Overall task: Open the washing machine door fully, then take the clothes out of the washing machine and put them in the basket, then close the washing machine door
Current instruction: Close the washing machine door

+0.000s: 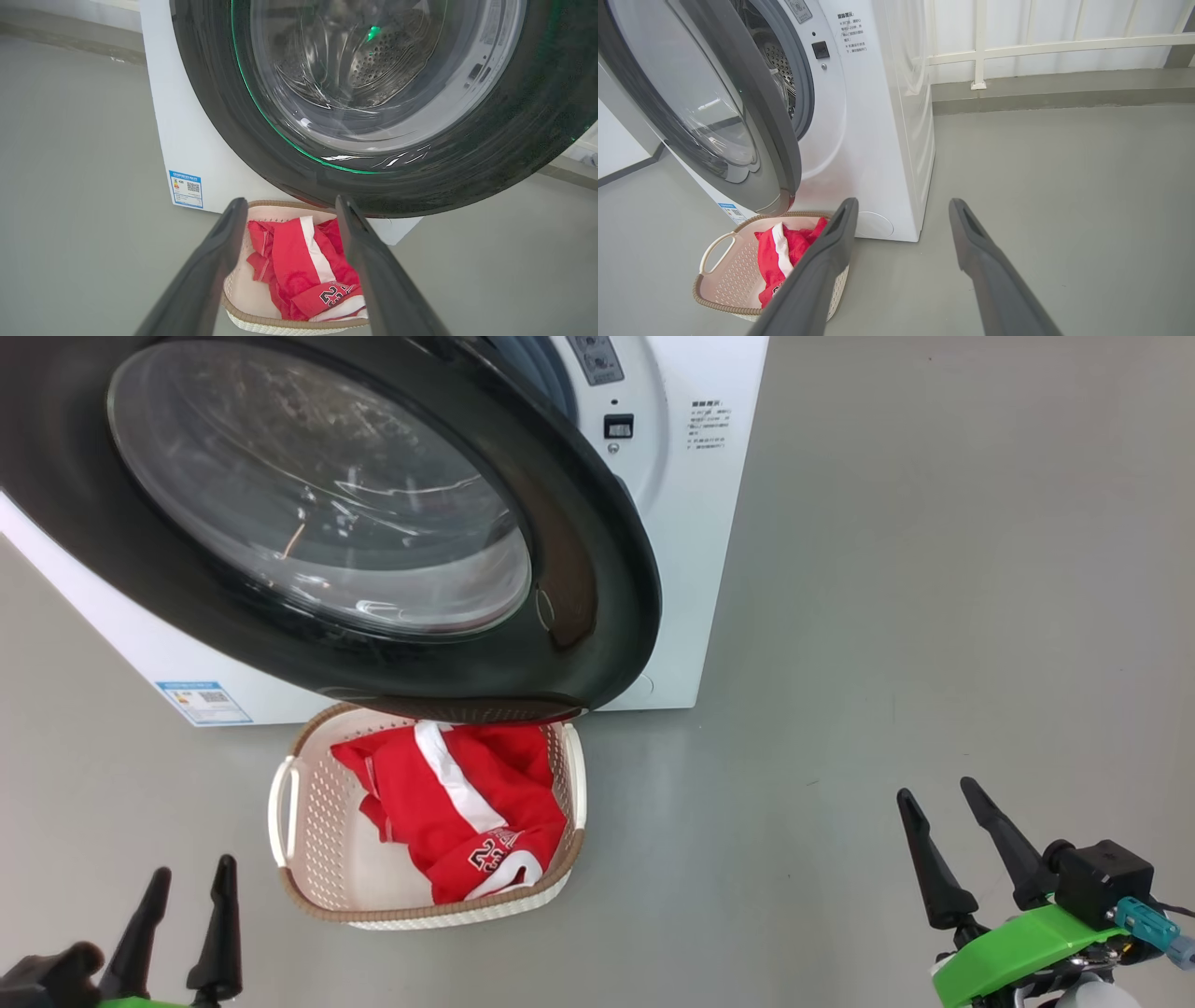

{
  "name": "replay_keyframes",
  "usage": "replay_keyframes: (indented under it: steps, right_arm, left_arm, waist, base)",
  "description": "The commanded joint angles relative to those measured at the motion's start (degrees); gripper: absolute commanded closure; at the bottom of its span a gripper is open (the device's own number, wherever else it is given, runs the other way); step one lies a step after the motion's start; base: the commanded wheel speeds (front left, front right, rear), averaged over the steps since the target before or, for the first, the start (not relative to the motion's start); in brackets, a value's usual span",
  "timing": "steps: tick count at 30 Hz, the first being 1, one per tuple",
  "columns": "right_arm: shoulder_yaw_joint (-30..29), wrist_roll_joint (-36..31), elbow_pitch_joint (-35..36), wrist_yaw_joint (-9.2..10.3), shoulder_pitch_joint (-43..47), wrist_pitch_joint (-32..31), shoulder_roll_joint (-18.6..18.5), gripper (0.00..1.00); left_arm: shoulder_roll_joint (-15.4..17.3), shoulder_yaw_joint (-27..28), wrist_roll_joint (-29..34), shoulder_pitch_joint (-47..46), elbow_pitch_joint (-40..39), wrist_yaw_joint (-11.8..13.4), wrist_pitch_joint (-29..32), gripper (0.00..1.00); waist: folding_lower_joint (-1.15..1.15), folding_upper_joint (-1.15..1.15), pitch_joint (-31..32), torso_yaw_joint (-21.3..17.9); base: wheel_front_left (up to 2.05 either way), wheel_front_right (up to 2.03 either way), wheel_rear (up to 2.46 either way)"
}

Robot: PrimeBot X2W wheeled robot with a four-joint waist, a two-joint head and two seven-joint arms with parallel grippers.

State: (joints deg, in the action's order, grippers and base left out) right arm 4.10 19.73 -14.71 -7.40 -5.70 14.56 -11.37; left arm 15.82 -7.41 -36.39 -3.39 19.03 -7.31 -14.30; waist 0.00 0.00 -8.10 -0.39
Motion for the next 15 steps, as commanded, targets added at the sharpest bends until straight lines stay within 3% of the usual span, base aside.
replay_keyframes:
  steps: [1,7,15]
  right_arm:
    - [0.77,-0.37,1.48,-0.09,0.44,0.44,-0.47,0.0]
    - [0.51,-0.47,1.46,-0.09,0.46,0.44,-0.29,0.0]
    - [0.65,-0.59,1.27,-0.09,0.39,0.44,-0.1,0.0]
  left_arm:
    - [-0.09,4.25,5.07,-0.29,-2.55,-0.18,-0.69,0.0]
    - [-4.58,7.77,15.63,1.29,-5.26,-0.18,-0.69,0.0]
    - [-6.73,8.31,20.02,2.63,-5.14,-0.18,-0.7,0.0]
  waist:
    - [0.0,0.0,-0.1,0.06]
    - [0.0,0.0,-0.27,0.19]
    - [0.0,0.0,-0.14,0.08]
  base:
    - [0.0,0.0,0.0]
    - [0.0,0.0,0.0]
    - [0.0,0.0,0.0]
